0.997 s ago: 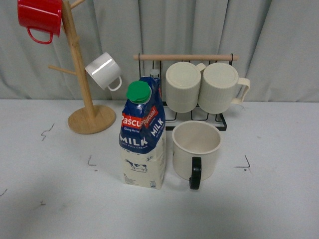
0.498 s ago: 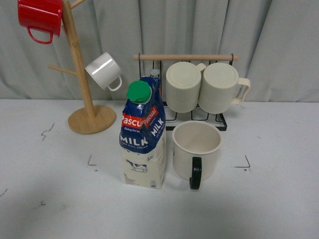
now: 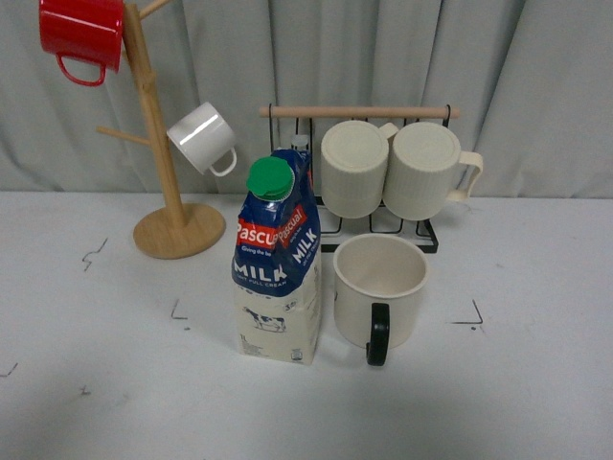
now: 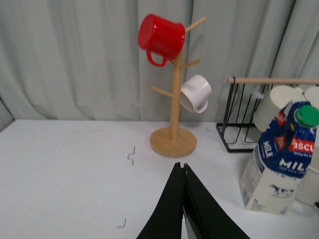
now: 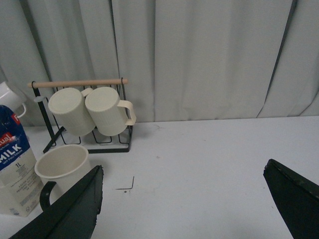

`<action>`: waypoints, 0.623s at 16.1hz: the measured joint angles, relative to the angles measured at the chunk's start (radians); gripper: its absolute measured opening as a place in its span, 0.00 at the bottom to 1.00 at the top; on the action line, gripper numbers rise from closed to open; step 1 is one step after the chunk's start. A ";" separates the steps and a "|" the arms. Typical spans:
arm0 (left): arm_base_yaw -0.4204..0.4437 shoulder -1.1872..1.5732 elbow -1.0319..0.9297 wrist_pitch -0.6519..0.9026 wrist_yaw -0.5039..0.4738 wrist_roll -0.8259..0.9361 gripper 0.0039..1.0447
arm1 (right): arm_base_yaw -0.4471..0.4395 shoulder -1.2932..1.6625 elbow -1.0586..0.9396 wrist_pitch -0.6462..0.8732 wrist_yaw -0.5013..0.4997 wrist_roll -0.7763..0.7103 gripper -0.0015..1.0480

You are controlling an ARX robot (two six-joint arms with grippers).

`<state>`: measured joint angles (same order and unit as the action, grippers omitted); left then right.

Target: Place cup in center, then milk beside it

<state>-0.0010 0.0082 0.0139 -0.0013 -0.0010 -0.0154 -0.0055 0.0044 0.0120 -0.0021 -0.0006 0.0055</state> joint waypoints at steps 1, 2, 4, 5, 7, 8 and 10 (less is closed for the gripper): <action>0.000 0.000 -0.003 -0.006 -0.001 0.000 0.01 | 0.000 0.000 0.000 -0.001 0.000 0.000 0.94; 0.000 0.000 -0.003 0.001 0.000 0.000 0.01 | 0.000 0.000 0.000 -0.002 0.000 0.000 0.94; 0.000 0.000 -0.003 -0.002 0.001 0.000 0.23 | 0.000 0.000 0.000 -0.001 0.000 0.000 0.94; 0.000 0.000 -0.003 -0.002 0.001 0.000 0.35 | 0.000 0.000 0.000 -0.002 0.000 0.000 0.94; 0.000 0.000 -0.003 -0.002 0.001 0.000 0.59 | 0.000 0.000 0.000 -0.001 0.000 0.000 0.94; 0.000 0.000 -0.003 -0.002 0.001 0.000 0.70 | 0.000 0.000 0.000 -0.001 0.000 0.000 0.94; 0.000 0.000 -0.003 -0.002 0.001 0.000 0.95 | 0.000 0.000 0.000 -0.001 0.000 0.000 0.94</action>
<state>-0.0010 0.0082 0.0113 -0.0036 -0.0002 -0.0151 -0.0051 0.0044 0.0120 -0.0032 -0.0002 0.0055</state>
